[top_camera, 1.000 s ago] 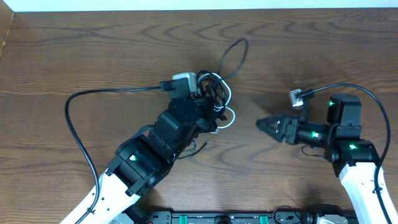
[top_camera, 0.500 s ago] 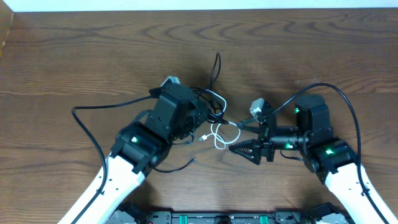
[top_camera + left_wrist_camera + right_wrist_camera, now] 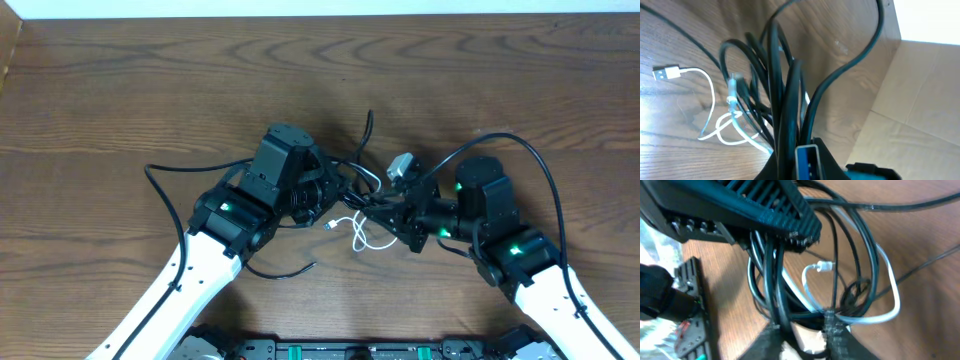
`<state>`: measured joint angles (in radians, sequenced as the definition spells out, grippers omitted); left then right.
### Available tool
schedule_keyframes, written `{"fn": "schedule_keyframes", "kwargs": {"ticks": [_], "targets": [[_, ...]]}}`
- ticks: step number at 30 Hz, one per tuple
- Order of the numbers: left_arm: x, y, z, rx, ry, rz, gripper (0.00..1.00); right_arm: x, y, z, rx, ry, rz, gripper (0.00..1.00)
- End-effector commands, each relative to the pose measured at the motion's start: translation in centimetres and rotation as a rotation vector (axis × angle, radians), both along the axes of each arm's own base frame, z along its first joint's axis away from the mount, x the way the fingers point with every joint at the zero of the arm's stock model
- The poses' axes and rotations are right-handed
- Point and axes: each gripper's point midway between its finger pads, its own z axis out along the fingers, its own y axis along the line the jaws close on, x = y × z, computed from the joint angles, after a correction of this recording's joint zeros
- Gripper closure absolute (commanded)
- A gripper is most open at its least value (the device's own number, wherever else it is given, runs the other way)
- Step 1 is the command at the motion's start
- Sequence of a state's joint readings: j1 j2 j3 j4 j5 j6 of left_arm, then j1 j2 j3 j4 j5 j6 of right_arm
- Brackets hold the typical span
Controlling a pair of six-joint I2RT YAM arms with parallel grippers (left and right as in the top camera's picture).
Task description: Untangle cables
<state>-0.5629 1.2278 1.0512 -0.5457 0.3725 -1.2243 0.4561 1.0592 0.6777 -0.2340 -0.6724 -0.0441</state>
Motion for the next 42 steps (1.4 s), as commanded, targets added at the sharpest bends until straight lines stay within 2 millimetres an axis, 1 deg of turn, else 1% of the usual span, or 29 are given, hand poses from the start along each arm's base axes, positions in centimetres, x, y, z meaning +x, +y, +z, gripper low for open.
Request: {"fn": "schedule_keyframes", "kwargs": {"ticks": [1,3,7,8,10,11,12,14,17,20,21,23,27,29,32,36,39,42], "targets": [[-0.5,-0.4,0.4,-0.033,0.014,-0.022,0.92,-1.1,0.7,0.3,0.012,0.027,0.032,0.91],[-0.5,-0.4,0.4,-0.032,0.011,-0.024,0.92,-2.3,1.2,0.6,0.045,0.061,0.096,0.99],[0.4,0.4,0.0,0.057,-0.081,-0.049,0.92,-5.0,1.8,2.4,0.158,0.092,0.263,0.99],[0.7,0.8,-0.1,0.096,-0.115,-0.059,0.92,-5.3,1.6,3.2,0.197,0.088,0.297,0.99],[1.0,1.6,-0.5,0.163,-0.156,-0.075,0.92,-5.5,1.0,4.5,0.247,0.072,0.324,0.99],[1.1,2.5,-1.0,0.235,-0.183,-0.087,0.92,-4.9,0.0,5.7,0.288,0.050,0.309,0.99],[1.1,3.0,-1.3,0.273,-0.191,-0.098,0.92,-4.1,-0.8,6.2,0.299,0.043,0.266,0.99],[0.9,3.6,-1.9,0.328,-0.198,-0.126,0.92,-2.6,-2.5,7.0,0.309,0.010,0.180,0.99],[0.3,3.8,-2.3,0.367,-0.210,-0.191,0.92,-0.4,-5.6,7.9,0.307,-0.029,0.018,0.99],[-0.3,3.1,-2.2,0.353,-0.229,-0.273,0.92,1.7,-8.2,8.0,0.286,-0.044,-0.151,0.99],[-0.5,2.6,-2.1,0.334,-0.242,-0.309,0.92,2.1,-8.7,7.9,0.281,-0.046,-0.181,0.99],[-1.0,1.4,-1.5,0.284,-0.280,-0.391,0.92,2.3,-9.1,7.7,0.275,-0.041,-0.202,0.99],[-1.7,-0.8,0.1,0.185,-0.377,-0.529,0.92,1.7,-8.7,6.9,0.275,0.022,-0.191,0.99],[-1.5,-1.2,0.6,0.168,-0.398,-0.528,0.92,0.7,-8.0,6.5,0.290,0.072,-0.144,0.98],[-1.0,-1.4,1.1,0.140,-0.392,-0.486,0.92,-1.1,-6.8,6.1,0.299,0.127,-0.060,0.88],[-0.6,-1.7,1.6,0.078,-0.334,-0.393,0.92,-3.5,-5.1,4.8,0.248,0.130,0.054,0.76],[-0.5,-1.8,1.8,0.053,-0.303,-0.355,0.92,-3.8,-4.1,3.4,0.166,0.119,0.055,0.68],[-0.5,-1.8,1.8,0.030,-0.262,-0.316,0.92,-4.3,-3.4,3.2,0.148,0.115,0.078,0.67]]}}
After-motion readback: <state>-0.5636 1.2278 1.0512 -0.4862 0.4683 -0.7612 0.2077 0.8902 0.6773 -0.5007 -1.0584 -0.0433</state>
